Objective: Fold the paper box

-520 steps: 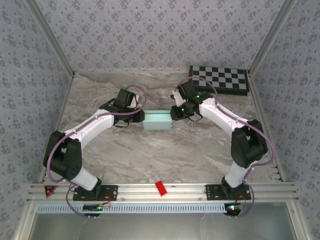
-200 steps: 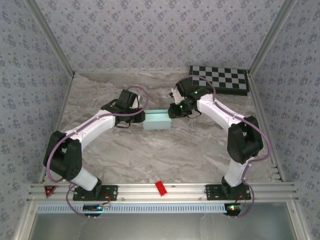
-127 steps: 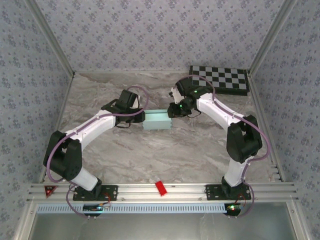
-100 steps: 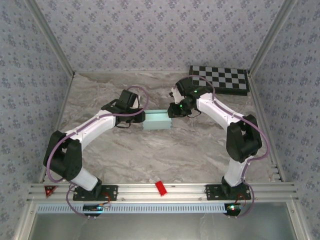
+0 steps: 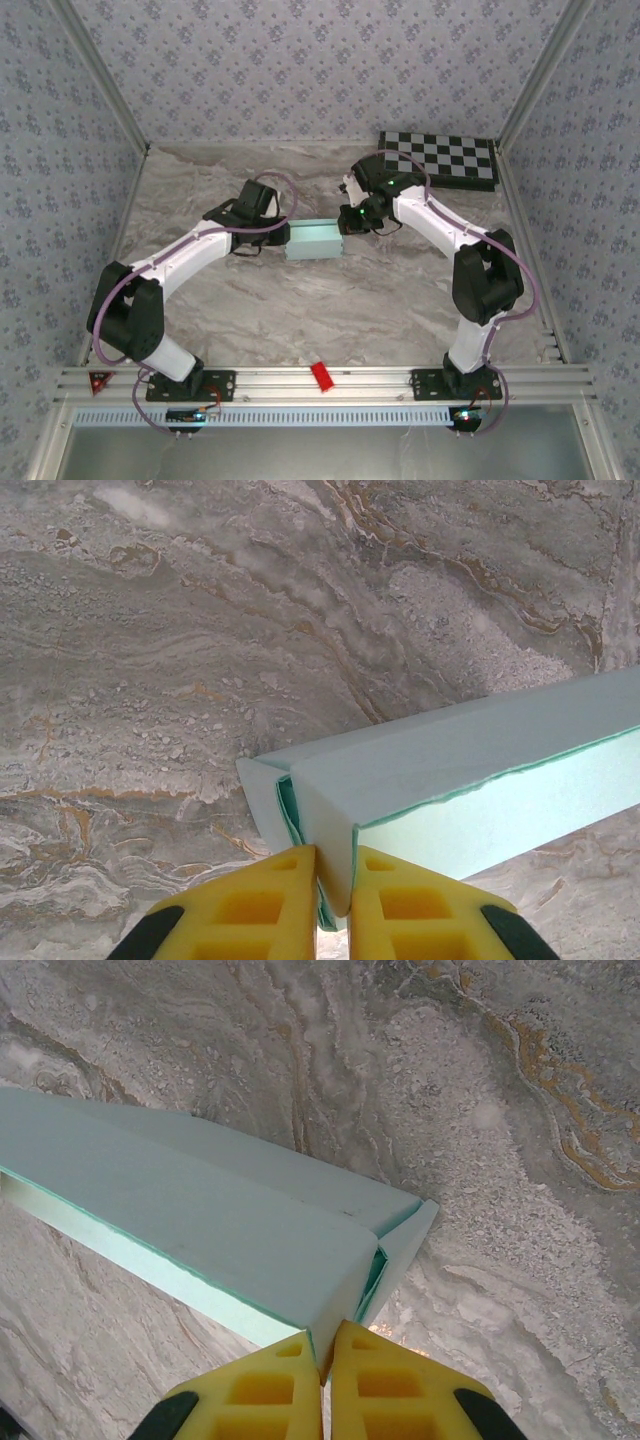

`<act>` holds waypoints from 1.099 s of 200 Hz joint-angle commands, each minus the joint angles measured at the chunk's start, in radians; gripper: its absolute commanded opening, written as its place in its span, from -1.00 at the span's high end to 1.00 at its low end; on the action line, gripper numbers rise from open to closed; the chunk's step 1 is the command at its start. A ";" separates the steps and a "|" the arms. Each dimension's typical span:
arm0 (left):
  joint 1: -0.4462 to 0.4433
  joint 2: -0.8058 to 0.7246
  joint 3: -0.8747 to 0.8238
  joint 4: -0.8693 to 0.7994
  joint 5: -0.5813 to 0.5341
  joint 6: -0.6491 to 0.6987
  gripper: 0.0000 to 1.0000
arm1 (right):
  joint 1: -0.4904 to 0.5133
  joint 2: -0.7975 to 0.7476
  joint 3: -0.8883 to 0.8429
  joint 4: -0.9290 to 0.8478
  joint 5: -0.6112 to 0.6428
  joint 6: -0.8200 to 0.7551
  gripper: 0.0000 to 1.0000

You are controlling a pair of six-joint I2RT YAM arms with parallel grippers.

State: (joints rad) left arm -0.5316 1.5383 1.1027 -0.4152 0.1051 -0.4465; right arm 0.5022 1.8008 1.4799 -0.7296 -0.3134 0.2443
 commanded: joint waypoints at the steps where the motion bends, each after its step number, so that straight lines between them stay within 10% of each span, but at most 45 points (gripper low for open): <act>1: -0.012 -0.031 -0.009 -0.011 0.004 -0.003 0.73 | 0.014 0.024 -0.003 -0.016 -0.001 0.002 0.83; 220: -0.032 -0.038 -0.063 -0.020 -0.013 0.004 0.74 | 0.071 -0.006 -0.098 0.010 0.117 0.025 0.89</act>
State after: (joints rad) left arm -0.5465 1.5116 1.0645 -0.4133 0.0807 -0.4458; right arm 0.5518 1.7771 1.4269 -0.6601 -0.1997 0.2474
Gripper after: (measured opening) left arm 0.123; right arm 0.058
